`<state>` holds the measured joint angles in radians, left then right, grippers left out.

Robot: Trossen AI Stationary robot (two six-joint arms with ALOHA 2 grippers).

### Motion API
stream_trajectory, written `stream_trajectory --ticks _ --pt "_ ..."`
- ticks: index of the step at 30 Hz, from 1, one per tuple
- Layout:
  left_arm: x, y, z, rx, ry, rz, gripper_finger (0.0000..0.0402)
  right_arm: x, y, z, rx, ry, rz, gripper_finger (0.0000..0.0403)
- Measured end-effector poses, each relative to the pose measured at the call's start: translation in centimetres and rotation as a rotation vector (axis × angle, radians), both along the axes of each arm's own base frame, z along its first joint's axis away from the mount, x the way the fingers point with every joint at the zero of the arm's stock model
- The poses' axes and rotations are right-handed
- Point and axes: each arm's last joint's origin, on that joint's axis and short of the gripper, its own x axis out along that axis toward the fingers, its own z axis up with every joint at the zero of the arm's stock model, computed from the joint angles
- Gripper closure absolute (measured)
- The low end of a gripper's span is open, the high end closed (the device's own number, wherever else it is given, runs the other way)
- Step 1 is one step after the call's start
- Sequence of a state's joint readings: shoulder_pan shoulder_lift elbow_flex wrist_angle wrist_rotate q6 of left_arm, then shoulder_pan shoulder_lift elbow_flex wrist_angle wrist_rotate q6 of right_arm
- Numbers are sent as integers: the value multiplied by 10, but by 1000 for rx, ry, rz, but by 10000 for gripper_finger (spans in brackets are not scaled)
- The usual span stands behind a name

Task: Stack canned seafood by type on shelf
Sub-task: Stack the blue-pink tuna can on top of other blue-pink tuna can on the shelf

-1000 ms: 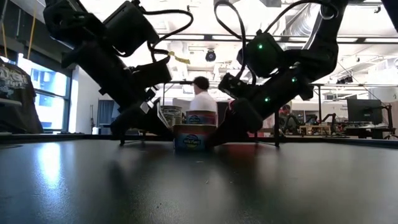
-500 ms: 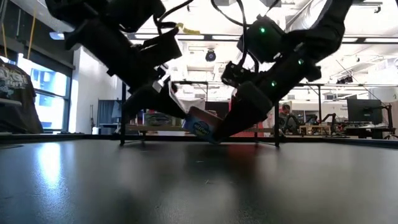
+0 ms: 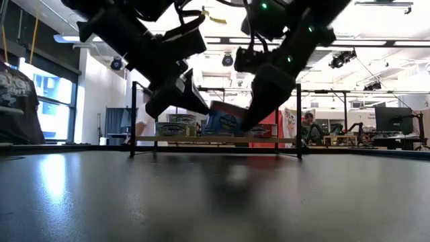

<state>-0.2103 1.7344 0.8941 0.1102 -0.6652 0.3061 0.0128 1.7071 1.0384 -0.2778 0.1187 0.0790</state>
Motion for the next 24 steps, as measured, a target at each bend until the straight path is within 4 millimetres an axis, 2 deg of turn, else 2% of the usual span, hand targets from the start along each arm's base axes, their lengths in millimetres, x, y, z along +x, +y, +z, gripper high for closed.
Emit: stream_trajectory --ticks 4,9,18,24 --pt "3 5 4 47 5 18 401 4 -4 19 -82 65 4 96" --pt "4 17 8 86 23 65 401 8 -21 35 -107 66 -22 96" --pt "-1 49 31 102 9 120 401 12 -55 41 -124 -12 -79 96" --pt "-1 75 32 100 35 129 401 11 -74 43 -140 -35 -116 96"
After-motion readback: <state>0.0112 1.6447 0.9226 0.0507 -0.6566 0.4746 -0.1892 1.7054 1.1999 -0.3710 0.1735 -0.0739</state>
